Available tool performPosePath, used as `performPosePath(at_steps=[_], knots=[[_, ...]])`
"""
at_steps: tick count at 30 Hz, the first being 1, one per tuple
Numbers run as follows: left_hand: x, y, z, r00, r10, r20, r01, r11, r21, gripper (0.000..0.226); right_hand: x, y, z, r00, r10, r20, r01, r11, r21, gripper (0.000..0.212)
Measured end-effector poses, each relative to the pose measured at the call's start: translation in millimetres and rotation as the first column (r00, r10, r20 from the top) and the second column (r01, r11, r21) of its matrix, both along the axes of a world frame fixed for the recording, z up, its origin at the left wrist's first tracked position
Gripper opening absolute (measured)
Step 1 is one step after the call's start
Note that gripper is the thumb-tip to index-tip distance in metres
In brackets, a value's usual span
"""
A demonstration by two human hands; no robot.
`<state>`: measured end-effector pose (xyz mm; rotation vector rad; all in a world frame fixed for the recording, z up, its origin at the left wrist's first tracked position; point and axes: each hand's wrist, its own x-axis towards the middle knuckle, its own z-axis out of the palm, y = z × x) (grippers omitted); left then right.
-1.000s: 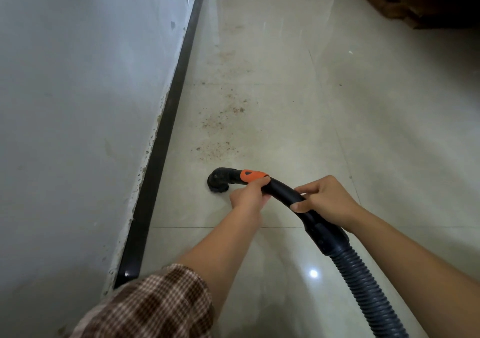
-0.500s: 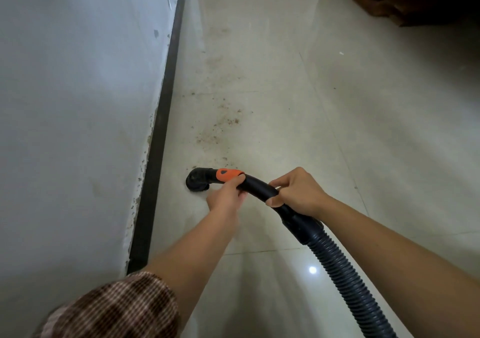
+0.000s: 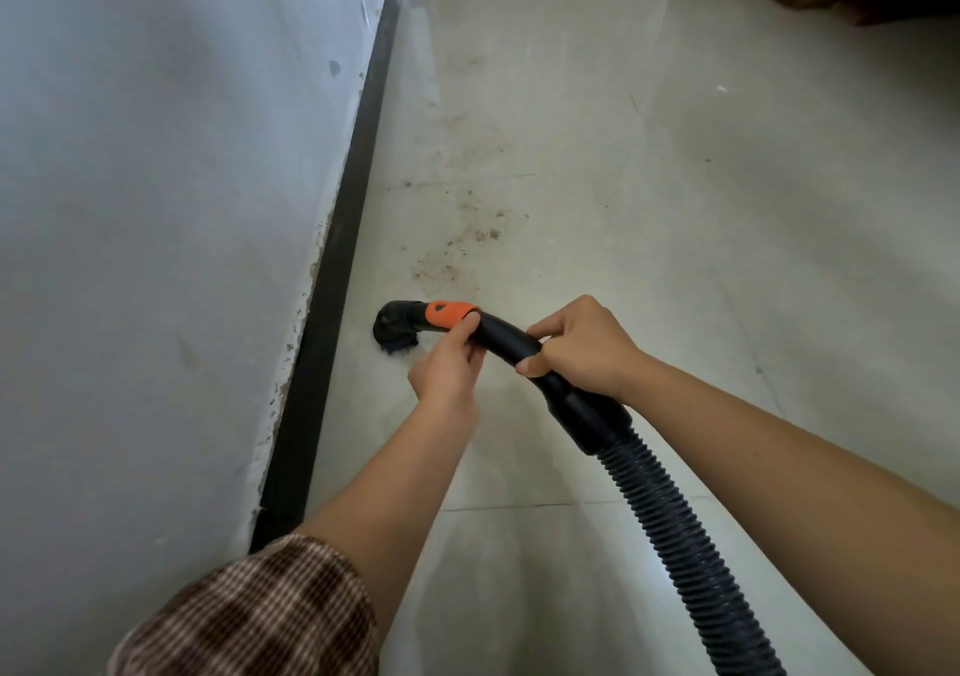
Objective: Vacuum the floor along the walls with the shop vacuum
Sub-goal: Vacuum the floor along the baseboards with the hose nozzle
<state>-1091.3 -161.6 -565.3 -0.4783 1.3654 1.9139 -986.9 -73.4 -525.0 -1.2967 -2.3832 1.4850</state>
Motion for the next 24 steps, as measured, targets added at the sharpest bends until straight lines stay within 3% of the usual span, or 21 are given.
performPosePath(at_steps=[13, 24], knots=[[36.8, 18.3, -4.1, 0.997, -0.049, 0.054, 0.048, 0.999, 0.022, 0.017, 45.0, 11.7, 8.1, 0.996, -0.09, -0.001, 0.09, 0.993, -0.08, 0.016], [75.5, 31.2, -1.8, 0.997, -0.05, 0.057, 0.054, 0.996, -0.078, 0.018, 84.3, 23.4, 12.8, 0.994, -0.112, 0.002, 0.111, 0.985, -0.134, 0.017]])
